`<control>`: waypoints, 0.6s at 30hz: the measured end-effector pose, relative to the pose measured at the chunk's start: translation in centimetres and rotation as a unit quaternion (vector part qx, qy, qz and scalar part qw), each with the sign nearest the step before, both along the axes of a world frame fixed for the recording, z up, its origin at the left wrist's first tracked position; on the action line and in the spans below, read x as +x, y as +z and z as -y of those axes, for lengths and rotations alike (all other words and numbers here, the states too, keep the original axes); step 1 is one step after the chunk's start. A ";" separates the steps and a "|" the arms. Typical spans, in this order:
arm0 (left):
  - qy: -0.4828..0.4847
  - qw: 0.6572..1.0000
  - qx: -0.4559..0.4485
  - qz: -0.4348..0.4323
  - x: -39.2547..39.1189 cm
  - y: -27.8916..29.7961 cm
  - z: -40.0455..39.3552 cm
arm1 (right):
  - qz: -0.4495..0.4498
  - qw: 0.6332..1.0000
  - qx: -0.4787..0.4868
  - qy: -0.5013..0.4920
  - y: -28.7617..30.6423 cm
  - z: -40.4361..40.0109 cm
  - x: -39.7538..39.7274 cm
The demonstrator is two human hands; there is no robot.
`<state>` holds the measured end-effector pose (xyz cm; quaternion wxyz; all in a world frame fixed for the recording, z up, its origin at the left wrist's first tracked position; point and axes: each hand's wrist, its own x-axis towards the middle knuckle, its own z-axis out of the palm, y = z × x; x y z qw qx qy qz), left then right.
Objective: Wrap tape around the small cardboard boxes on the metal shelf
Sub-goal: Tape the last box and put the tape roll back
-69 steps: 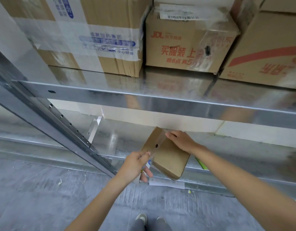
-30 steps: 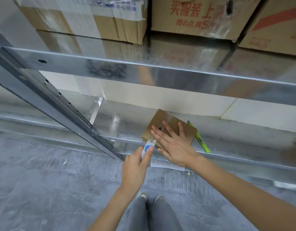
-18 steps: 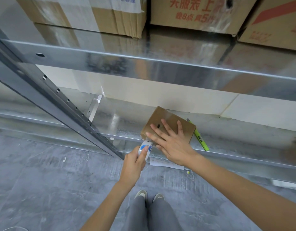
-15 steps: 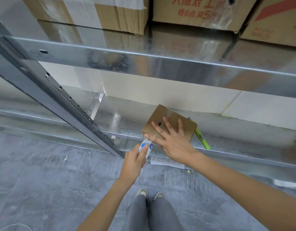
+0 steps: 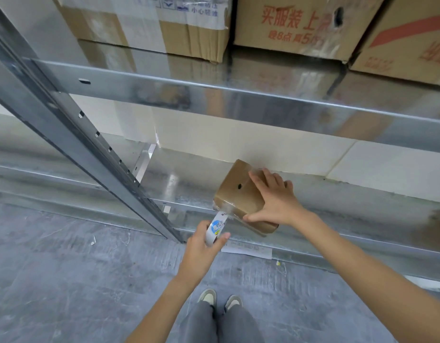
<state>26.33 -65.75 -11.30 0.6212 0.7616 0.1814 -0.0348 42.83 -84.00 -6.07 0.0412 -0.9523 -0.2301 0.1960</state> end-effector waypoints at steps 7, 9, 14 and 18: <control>0.063 0.987 -0.005 0.146 -0.5 5.3 -0.9 | -0.181 0.963 0.169 -0.106 1.2 -0.7 0.1; 0.056 0.984 0.015 0.167 0.3 6.5 -2.0 | -0.263 0.915 0.263 -0.156 1.7 -0.5 0.2; 0.025 0.983 0.036 0.176 3.7 8.6 -2.6 | -0.433 0.795 0.366 -0.215 0.3 -0.3 -0.8; -0.019 0.984 0.042 0.171 6.5 9.0 -1.8 | -0.412 0.775 0.394 -0.274 1.1 -0.7 -1.4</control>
